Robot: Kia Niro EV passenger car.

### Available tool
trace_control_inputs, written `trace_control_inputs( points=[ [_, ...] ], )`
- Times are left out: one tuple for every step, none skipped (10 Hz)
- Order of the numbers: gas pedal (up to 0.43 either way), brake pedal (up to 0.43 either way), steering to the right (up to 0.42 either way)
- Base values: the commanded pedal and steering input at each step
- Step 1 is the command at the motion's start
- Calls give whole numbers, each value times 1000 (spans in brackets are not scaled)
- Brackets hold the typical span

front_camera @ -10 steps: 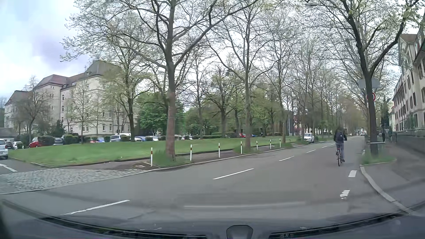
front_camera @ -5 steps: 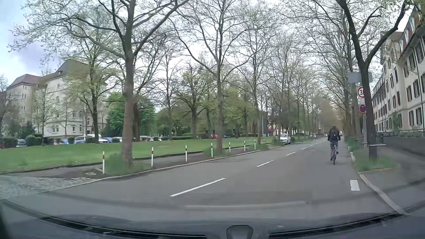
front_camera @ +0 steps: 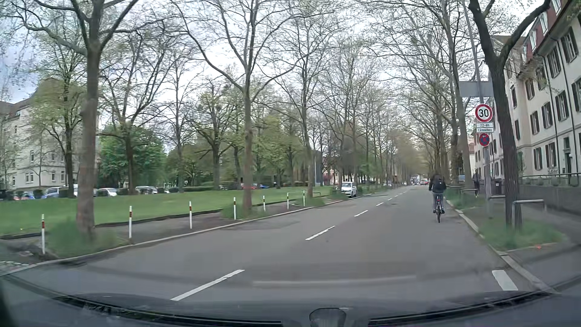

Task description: Follow the waypoints while adhering to traffic rules and regulations

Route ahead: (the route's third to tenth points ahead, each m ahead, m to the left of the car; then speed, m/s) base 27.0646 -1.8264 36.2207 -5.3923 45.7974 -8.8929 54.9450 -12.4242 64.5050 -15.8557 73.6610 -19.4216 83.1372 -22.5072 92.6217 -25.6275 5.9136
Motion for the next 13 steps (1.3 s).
trace_control_inputs(
  points=[
    [358,0,191],
    [358,0,186],
    [350,0,184],
    [350,0,180],
    [350,0,170],
    [350,0,156],
    [350,0,144],
    [350,0,132],
    [350,0,120],
    [350,0,106],
    [358,0,89],
    [358,0,76],
    [358,0,66]
  ],
)
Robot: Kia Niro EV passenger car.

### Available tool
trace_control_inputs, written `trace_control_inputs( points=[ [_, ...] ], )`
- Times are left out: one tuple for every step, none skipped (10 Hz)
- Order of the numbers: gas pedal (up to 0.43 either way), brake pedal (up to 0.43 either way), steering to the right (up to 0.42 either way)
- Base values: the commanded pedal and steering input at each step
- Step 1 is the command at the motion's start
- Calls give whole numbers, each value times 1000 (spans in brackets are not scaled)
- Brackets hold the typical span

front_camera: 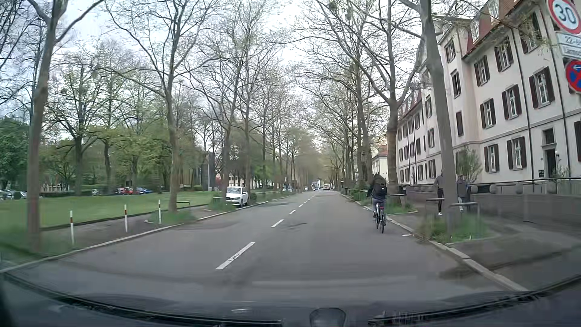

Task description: Follow the waypoints while adhering to traffic rules and regulations

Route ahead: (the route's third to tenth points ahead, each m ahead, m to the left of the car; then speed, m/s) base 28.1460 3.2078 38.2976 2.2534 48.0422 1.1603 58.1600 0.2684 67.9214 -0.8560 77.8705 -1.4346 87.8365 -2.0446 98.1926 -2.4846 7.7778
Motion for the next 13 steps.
trace_control_inputs(
  points=[
    [358,0,54],
    [358,0,44],
    [358,0,33],
    [358,0,20],
    [370,0,5],
    [370,0,-6],
    [370,0,-16],
    [370,0,-22],
    [370,0,-26],
    [370,0,-29],
    [370,0,-29],
    [370,0,-29],
    [370,0,-29]
  ],
)
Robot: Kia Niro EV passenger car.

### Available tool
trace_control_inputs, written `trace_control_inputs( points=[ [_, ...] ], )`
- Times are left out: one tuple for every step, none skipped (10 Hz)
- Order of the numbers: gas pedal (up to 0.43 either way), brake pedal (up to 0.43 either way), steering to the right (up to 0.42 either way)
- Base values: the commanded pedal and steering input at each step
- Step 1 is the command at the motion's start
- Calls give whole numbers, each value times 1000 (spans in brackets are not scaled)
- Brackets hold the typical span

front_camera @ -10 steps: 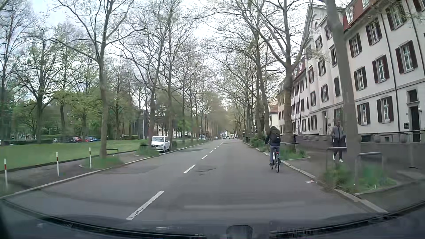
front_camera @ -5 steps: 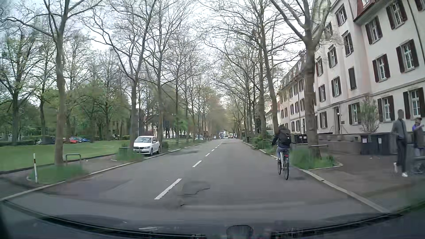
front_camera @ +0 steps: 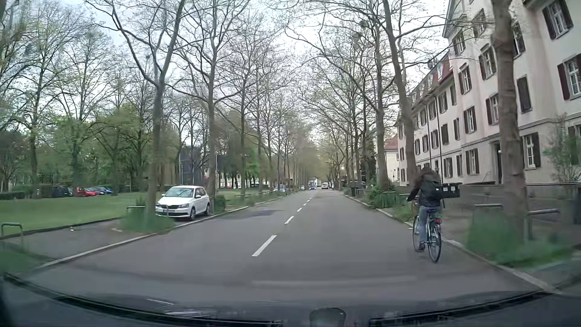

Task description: Follow the waypoints while adhering to traffic rules and regulations

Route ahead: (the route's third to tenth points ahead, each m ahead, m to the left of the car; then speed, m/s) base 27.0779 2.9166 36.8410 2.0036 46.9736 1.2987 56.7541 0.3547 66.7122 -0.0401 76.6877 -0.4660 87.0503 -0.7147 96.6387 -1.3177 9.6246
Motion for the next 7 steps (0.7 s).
trace_control_inputs(
  points=[
    [370,0,-26],
    [370,0,-21],
    [370,0,-14],
    [358,0,-2],
    [358,0,6],
    [350,0,12],
    [339,0,15]
  ],
)
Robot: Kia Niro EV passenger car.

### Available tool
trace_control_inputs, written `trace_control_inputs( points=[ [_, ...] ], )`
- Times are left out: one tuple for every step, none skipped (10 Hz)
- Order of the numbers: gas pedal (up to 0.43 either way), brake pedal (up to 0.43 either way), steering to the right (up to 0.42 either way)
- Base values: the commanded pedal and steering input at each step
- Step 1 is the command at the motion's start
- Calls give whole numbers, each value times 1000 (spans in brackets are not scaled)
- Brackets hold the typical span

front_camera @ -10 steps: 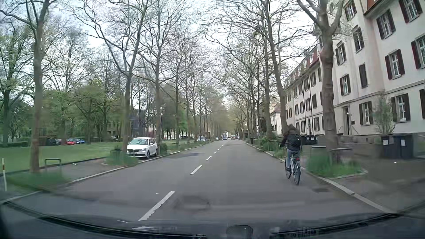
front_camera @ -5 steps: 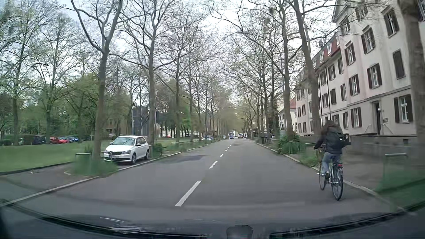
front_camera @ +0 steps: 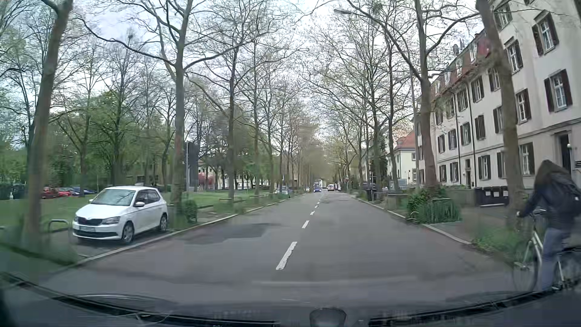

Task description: Follow the waypoints while adhering to traffic rules and regulations

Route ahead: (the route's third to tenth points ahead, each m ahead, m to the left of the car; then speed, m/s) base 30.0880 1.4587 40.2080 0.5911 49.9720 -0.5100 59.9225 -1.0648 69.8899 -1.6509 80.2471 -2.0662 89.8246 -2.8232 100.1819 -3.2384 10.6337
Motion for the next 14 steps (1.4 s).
trace_control_inputs(
  points=[
    [339,0,17],
    [331,0,20],
    [331,0,24],
    [319,0,28],
    [319,0,32],
    [319,0,35],
    [311,0,36],
    [311,0,38],
    [299,0,39],
    [299,0,39],
    [299,0,39],
    [280,0,39],
    [268,0,39],
    [240,0,35]
  ],
)
